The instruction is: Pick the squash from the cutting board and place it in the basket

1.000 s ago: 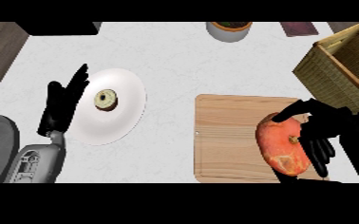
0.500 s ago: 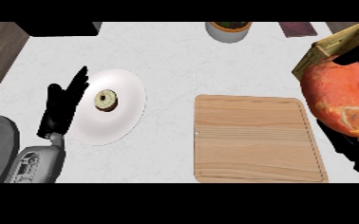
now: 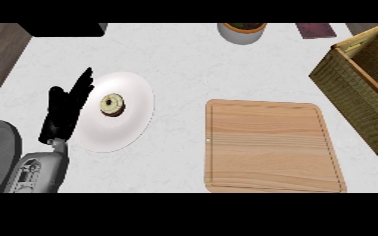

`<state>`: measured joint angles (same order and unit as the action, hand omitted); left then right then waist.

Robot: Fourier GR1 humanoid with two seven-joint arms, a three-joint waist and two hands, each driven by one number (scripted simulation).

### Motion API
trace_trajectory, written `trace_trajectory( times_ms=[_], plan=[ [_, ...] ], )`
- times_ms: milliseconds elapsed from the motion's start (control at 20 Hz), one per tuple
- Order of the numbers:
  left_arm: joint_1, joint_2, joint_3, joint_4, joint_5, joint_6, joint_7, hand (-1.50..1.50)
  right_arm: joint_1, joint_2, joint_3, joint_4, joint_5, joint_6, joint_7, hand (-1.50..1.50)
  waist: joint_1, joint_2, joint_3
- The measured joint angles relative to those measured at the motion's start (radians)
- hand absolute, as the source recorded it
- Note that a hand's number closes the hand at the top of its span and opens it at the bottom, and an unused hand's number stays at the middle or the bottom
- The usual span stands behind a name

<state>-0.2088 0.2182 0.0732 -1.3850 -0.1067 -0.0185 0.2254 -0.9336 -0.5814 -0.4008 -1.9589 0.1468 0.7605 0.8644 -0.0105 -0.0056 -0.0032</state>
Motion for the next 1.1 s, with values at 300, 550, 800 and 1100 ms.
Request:
trace_trajectory(
  times_ms=[300,550,800,1100],
  plan=[
    [-0.017,-0.007,-0.007,0.005,-0.006,0.001,-0.004,0.00,-0.028,-0.227,0.013,0.237,0.091,0.107,-0.112,1.50,0.017,0.010,0.002],
    [-0.026,-0.007,-0.007,-0.008,-0.002,-0.008,0.010,0.00,0.004,-0.361,0.018,0.416,0.209,0.094,-0.311,1.50,0.025,0.012,0.003],
    [-0.022,-0.010,-0.010,-0.020,-0.005,-0.010,0.018,0.00,0.055,-0.443,0.032,0.616,0.304,0.001,-0.585,1.50,0.030,0.014,0.004],
    [-0.012,-0.008,-0.001,-0.012,-0.008,-0.013,0.000,0.00,0.094,-0.460,0.065,0.794,0.364,-0.092,-0.815,1.50,0.027,0.011,0.004]
  ],
)
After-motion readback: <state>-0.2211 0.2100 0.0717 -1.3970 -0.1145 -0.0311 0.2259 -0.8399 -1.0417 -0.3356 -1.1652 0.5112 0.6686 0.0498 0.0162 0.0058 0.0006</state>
